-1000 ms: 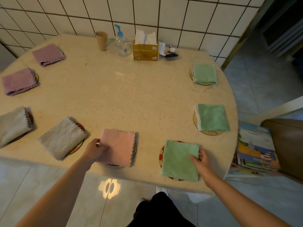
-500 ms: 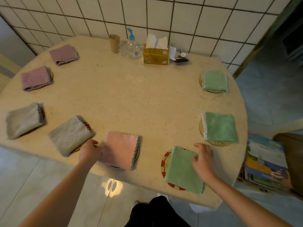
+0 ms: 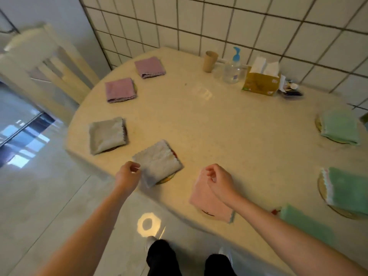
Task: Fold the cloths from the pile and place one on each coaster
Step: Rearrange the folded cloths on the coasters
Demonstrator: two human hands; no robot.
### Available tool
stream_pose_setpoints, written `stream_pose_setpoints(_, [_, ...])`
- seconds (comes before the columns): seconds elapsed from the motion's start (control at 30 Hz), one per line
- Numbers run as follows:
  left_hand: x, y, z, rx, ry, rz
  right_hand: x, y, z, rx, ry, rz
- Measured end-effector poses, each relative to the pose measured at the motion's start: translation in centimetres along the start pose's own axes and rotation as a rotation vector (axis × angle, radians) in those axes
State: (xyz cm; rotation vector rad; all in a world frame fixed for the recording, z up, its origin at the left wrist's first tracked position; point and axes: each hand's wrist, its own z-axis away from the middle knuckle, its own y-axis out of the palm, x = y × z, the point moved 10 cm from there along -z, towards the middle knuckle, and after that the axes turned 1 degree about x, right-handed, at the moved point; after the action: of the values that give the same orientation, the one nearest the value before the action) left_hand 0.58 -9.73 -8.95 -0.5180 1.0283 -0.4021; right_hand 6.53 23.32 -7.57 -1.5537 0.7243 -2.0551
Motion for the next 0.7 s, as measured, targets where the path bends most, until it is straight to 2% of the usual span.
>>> stream_pose_setpoints(0.23, [5.3, -9.0, -6.8, 0.006, -0.099, 0.169, 5.8, 7.8, -3.3, -0.042, 0.170, -0.011])
stream_pose_setpoints(0.33, [5.7, -11.3, -9.5, -0.035, -0.092, 0.147, 7.1, 8.6, -5.1, -0.083, 0.205, 0.050])
stream_pose_setpoints(0.47, [5.5, -13.2, -13.2, -0.097, -0.099, 0.087, 8.2, 9.7, -7.7, -0.036, 0.252, 0.070])
stream_pose_setpoints(0.6, [5.7, -14.0, -16.2, -0.135, -0.209, 0.044, 7.3, 10.9, -9.7, 0.036, 0.331, 0.100])
stream_pose_setpoints(0.7, [5.7, -14.2, -17.8, -0.149, -0.250, 0.005, 6.7, 11.3, -10.8, 0.030, 0.368, 0.220])
